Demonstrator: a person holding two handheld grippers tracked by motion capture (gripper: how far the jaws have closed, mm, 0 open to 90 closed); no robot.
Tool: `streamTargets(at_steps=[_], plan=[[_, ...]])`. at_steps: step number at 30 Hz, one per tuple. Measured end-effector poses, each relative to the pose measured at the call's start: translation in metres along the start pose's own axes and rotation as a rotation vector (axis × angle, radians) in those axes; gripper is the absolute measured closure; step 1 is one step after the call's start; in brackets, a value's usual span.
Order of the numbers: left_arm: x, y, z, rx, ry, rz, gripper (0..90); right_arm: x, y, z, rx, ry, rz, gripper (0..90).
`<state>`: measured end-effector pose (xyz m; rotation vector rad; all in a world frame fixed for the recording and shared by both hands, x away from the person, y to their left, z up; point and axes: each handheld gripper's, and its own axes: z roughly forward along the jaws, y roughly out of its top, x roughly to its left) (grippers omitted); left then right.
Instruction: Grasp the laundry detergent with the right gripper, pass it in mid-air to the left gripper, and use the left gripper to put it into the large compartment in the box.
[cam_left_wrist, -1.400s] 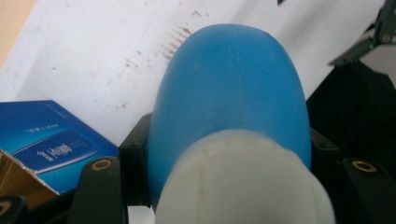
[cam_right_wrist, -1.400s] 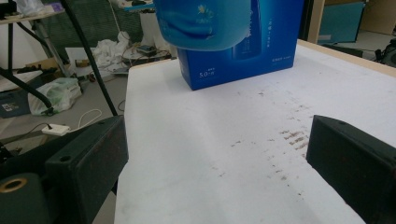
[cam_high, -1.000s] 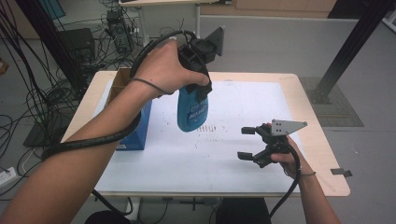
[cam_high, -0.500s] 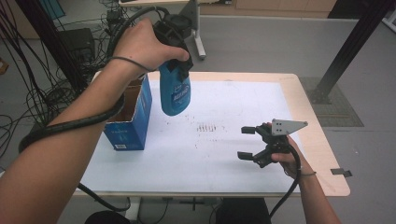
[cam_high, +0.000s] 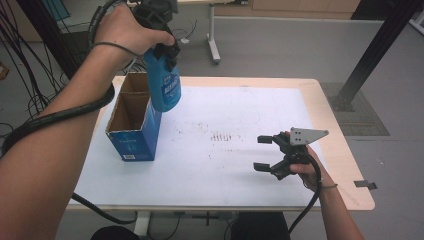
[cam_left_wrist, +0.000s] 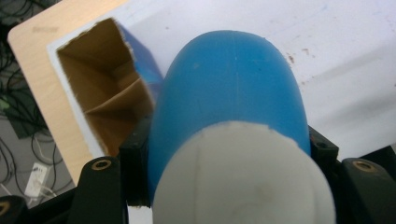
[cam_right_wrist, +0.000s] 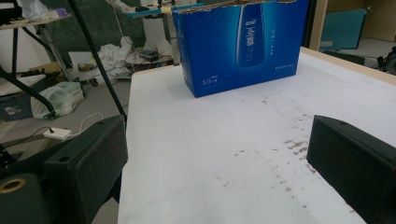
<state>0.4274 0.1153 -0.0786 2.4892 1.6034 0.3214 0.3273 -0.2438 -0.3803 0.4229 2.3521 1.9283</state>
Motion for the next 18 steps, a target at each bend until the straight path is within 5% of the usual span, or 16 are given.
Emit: streamTargets(at_steps=[18], plan=[[0.084,-0.014,0.016,0.045,0.013,-0.277,37.5,-0.001,0.000,-0.001,-0.014,0.001,0.007,5.0]])
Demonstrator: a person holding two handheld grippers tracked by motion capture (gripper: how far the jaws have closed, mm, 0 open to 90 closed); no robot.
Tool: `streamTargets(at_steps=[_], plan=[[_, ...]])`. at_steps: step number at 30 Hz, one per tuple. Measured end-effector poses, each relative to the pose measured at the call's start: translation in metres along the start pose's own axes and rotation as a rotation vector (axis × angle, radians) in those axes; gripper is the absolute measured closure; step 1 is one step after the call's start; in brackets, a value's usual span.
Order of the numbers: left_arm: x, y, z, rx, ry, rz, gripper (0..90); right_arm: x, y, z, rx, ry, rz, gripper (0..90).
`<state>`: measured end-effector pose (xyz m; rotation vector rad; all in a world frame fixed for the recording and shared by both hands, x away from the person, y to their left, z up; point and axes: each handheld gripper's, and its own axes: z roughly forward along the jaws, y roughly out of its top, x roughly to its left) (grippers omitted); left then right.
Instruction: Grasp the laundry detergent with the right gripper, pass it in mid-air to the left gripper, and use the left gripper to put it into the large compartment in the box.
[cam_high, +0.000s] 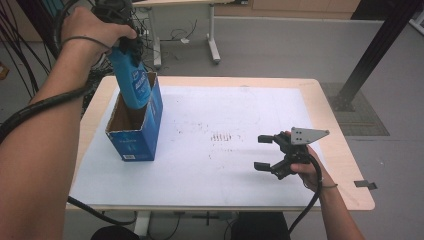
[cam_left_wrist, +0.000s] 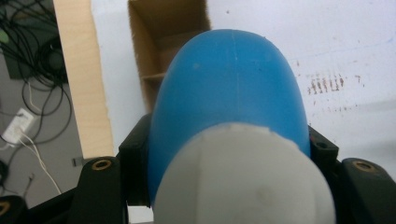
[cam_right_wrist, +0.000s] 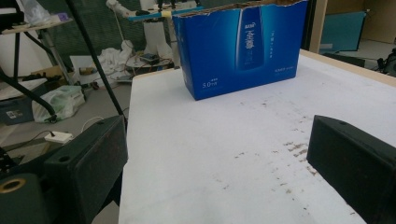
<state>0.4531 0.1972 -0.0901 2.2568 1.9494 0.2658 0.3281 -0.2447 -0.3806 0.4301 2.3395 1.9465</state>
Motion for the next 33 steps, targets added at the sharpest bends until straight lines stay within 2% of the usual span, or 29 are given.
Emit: streamTargets(at_steps=[2,6,11,21,33], plan=[[0.006,0.000,0.002,0.005,0.006,-0.024,37.6,0.000,0.000,0.000,-0.003,-0.001,0.000,5.0],[0.012,-0.001,0.003,0.007,0.025,-0.044,37.5,0.001,-0.001,0.000,-0.005,0.003,0.001,5.0],[0.017,-0.003,0.006,0.016,0.022,-0.063,37.5,0.001,-0.001,-0.001,-0.007,0.000,-0.002,5.0],[0.018,-0.004,0.016,0.049,0.023,-0.072,37.5,0.001,-0.002,-0.002,-0.010,-0.006,0.000,5.0],[0.020,-0.006,0.039,0.101,0.020,-0.081,37.5,0.001,-0.002,-0.002,-0.019,-0.008,-0.002,5.0]])
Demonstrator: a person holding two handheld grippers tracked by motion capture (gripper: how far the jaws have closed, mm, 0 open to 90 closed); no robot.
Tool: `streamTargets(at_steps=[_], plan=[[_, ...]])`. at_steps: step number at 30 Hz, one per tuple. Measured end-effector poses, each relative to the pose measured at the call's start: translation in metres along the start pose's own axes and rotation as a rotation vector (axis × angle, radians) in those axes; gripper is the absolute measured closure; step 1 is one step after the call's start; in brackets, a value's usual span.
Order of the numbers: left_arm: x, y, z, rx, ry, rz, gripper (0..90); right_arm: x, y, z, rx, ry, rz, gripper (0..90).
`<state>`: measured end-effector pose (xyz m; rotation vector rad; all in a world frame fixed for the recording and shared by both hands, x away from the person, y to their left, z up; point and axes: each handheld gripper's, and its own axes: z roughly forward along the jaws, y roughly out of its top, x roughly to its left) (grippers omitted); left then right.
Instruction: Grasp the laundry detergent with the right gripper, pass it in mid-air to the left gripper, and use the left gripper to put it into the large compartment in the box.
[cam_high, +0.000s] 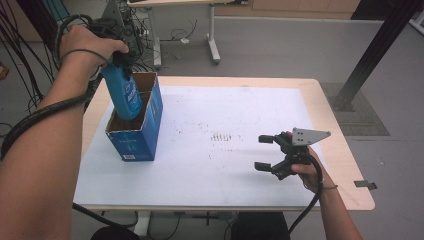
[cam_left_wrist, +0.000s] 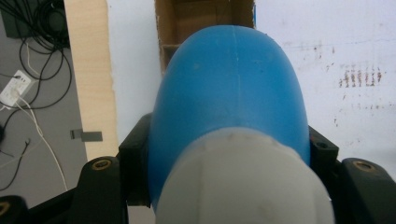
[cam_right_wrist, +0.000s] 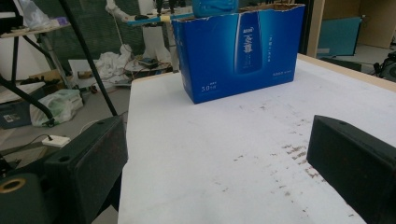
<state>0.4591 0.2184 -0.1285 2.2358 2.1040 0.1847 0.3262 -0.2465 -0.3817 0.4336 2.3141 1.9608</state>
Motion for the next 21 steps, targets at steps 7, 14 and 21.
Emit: streamTargets(at_steps=[7,14,21], plan=[[0.000,0.000,0.017,0.032,-0.007,0.004,37.5,0.001,0.000,0.000,-0.006,-0.001,-0.001,5.0],[0.000,0.001,0.034,0.057,-0.012,0.001,37.5,0.001,-0.002,0.001,-0.001,-0.003,0.001,5.0],[0.001,0.000,0.049,0.071,-0.015,-0.002,37.5,0.000,-0.002,0.001,-0.002,-0.006,0.003,5.0]])
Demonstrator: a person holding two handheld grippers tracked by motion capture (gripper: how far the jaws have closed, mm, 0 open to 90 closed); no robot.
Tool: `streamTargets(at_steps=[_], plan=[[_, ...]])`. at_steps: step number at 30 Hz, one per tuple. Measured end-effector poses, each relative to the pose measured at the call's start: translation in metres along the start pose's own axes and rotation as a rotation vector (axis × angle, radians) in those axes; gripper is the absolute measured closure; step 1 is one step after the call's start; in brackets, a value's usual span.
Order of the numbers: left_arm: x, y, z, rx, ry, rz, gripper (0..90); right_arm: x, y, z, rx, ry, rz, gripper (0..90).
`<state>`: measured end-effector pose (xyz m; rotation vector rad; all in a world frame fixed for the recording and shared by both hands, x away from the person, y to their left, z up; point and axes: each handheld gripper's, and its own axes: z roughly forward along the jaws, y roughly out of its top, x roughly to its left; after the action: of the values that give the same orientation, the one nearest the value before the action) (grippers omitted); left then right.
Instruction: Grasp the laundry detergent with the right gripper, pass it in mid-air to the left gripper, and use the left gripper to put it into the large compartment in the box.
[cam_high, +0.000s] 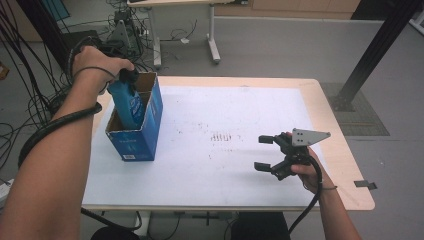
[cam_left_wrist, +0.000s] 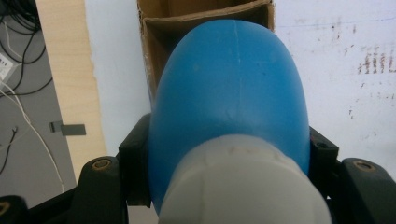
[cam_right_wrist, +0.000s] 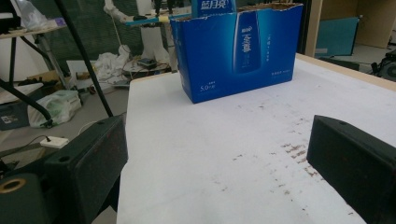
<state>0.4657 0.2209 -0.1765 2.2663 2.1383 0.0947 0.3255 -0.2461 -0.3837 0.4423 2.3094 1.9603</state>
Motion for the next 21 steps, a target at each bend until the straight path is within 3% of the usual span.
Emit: streamTargets(at_steps=[21], plan=[[-0.001,-0.001,0.040,0.048,-0.005,-0.007,37.5,0.001,-0.001,0.000,-0.003,-0.003,0.000,5.0]])
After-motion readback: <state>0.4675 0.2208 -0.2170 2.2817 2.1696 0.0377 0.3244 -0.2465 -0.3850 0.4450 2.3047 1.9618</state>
